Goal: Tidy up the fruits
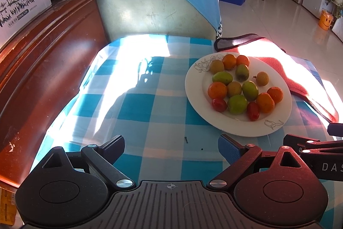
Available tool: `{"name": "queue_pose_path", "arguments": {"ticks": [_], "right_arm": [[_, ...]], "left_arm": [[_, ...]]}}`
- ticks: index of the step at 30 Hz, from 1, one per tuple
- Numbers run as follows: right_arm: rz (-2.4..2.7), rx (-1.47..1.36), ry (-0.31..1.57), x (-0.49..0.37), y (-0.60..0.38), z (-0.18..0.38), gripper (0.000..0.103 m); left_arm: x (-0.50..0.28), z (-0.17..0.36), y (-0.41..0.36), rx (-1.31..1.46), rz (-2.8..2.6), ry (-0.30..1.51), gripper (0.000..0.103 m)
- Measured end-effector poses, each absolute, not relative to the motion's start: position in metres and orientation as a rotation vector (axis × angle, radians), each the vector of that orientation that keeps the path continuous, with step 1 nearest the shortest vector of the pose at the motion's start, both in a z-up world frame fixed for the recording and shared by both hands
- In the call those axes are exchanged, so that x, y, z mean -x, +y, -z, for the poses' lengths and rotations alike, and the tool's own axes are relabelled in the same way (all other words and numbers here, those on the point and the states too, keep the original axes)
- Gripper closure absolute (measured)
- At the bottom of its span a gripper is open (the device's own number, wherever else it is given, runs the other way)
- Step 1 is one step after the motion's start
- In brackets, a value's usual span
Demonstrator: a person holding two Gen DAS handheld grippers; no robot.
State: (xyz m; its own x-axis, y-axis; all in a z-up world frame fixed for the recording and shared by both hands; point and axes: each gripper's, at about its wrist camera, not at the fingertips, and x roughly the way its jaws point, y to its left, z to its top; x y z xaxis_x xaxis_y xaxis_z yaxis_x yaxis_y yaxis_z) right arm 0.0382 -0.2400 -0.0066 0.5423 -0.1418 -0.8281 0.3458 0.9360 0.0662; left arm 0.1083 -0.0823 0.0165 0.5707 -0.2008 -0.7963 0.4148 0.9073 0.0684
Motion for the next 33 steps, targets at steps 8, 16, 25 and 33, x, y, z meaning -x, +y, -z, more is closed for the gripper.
{"name": "queue_pose_path", "arguments": {"ticks": [8,16,25,33], "right_arm": [[0.297,-0.22,0.955,-0.041,-0.237,0.009,0.008],[0.348,-0.235,0.949,-0.044,-0.245,0.01,0.008],[0.366,-0.228,0.96,-0.047,-0.244,0.014,0.008],[0.369,-0.227,0.964,-0.048,-0.243,0.015,0.008]], "left_arm": [[-0.109,-0.015,-0.085,-0.265,0.368,0.89,0.008],[-0.112,-0.012,-0.087,-0.267,0.353,0.89,0.008],[-0.11,-0.008,-0.091,-0.294,0.352,0.889,0.008],[-0.109,-0.006,-0.094,-0.3,0.359,0.884,0.008]]}}
